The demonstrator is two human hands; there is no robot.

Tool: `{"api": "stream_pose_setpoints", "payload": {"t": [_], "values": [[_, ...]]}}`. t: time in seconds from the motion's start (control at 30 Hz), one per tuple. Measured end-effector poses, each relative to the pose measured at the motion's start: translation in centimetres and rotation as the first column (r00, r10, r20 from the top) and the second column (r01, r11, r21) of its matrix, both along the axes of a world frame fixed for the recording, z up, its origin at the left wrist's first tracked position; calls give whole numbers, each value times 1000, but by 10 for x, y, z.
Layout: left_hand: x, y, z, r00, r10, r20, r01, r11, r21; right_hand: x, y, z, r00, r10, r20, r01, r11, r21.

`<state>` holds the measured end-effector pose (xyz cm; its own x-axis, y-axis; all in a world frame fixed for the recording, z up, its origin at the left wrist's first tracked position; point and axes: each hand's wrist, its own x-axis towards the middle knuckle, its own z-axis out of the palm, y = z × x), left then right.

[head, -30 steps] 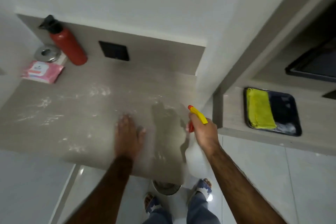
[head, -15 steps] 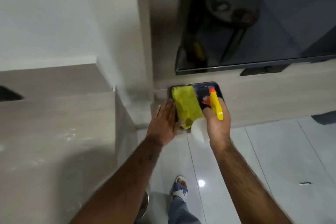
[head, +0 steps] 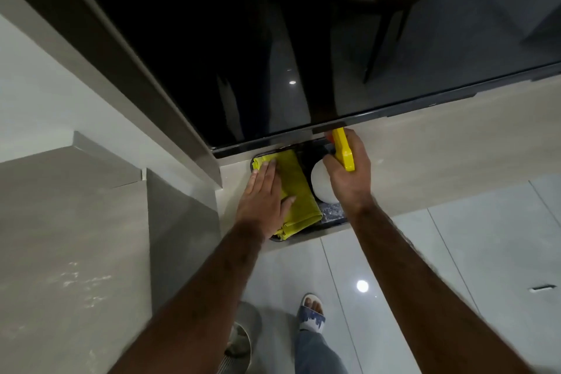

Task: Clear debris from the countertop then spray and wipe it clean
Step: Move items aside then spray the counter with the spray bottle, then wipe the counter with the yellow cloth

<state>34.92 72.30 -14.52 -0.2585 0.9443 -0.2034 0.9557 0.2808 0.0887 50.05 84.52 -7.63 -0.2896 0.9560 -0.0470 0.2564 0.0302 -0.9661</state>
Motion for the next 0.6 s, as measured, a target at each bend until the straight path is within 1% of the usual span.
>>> {"api": "stream_pose_setpoints", "payload": {"t": [0.1, 0.23, 0.27, 0.3, 0.37, 0.4, 0.43, 0.5, 0.53, 0.6], "values": [[0, 0, -2, 1000, 5, -6, -5, 1000, 9, 1, 5, -12, 1000, 21, -8, -21, 1000, 20], [0, 0, -3, 1000, 4, -7, -4, 1000, 8, 10, -3, -9, 998, 65, -2, -65, 998, 9], [0, 0, -2, 1000, 1, -10, -1, 1000, 5, 17, -11, -7, 999, 49, 16, -49, 999, -2], [0, 1, -2, 1000, -3, -15, 3, 1000, 1, 27, -22, -7, 998, -4, 56, 4, 1000, -7], [0, 2, -2, 1000, -4, -11, 4, 1000, -2, 49, -55, -11, 976, -159, 146, 156, 987, 32], [0, 2, -1, 1000, 0, -6, 0, 1000, -2, 56, -71, -14, 961, -198, 195, 185, 979, 80], [0, 2, -1, 1000, -1, -4, 1, 1000, -4, 59, -85, -18, 945, -193, 264, 166, 979, 122], [0, 4, 0, 1000, -5, -4, 5, 1000, -19, 57, -98, -26, 893, -116, 435, 51, 986, 159], [-1, 5, 1, 1000, -5, 5, 5, 1000, -28, 52, -100, -30, 842, -74, 534, -31, 982, 186], [-4, 7, 2, 1000, -7, 28, 8, 999, -46, 38, -99, -34, 684, -16, 729, -195, 959, 204]]}}
